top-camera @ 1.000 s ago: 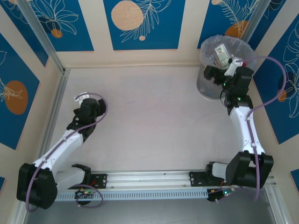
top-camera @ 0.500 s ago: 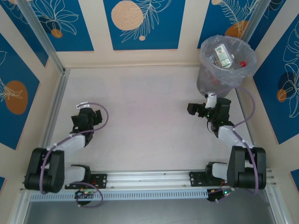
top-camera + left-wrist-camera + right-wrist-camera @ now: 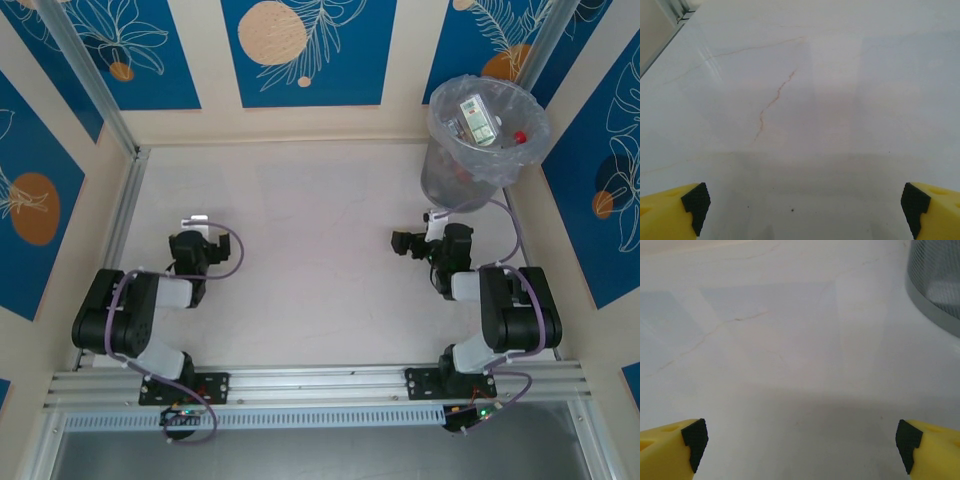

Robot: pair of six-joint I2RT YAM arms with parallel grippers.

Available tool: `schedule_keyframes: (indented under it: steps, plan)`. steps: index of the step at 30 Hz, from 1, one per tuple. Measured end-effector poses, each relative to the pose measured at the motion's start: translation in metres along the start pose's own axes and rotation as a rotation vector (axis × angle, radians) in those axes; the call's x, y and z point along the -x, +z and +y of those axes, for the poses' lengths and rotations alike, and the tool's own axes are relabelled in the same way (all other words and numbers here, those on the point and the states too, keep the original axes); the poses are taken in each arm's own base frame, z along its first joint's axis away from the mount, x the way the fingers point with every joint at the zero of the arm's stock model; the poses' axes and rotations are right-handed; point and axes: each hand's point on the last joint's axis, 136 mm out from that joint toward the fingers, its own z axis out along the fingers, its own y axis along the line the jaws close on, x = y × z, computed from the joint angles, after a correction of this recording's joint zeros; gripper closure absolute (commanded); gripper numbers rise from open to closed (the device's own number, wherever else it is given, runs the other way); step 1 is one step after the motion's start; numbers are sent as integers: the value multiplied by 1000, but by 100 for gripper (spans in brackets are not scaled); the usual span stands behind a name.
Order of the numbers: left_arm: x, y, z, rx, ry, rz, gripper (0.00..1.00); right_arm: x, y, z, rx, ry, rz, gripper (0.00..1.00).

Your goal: Put the plastic bottles in the bin

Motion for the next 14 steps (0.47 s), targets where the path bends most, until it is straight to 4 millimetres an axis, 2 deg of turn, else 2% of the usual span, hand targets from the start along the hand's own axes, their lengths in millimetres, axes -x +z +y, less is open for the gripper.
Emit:
schedule_keyframes:
  steps: [5,14]
  plan:
    - [11,0,-1,-10,-5,-44,1,9,2,-6,-46,-9,-25,1]
    - [11,-1,-7,-42,14,-45,1,13,2,-9,-64,-13,-38,1]
